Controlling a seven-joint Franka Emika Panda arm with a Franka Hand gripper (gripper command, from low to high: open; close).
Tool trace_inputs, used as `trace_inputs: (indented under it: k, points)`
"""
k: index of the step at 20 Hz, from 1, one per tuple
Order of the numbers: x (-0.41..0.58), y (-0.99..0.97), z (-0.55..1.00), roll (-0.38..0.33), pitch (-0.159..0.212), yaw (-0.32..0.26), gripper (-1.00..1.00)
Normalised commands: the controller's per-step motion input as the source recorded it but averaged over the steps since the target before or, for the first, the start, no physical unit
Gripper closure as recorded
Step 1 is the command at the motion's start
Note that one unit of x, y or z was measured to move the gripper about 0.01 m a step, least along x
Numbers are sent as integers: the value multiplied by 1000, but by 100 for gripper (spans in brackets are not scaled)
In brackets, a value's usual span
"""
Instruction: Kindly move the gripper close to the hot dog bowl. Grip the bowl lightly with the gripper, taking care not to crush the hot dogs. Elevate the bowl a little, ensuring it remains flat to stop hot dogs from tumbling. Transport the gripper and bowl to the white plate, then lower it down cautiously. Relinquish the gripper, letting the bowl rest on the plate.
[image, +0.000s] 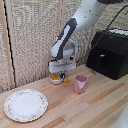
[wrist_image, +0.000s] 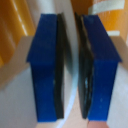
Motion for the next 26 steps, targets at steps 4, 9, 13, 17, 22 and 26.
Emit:
trace_inputs:
  k: [4, 9, 13, 17, 22, 26]
  points:
    - [133, -42, 789, 122, -30, -35, 100]
    - [127, -7, 719, 159, -3, -7, 100]
    - [62, 61, 671, 172, 0, -21, 100]
    - [6, 334, 786, 126, 0, -3, 100]
    - [0, 696, 737, 106, 0, 0, 100]
    - [-17, 874, 526, 75, 0, 0, 100]
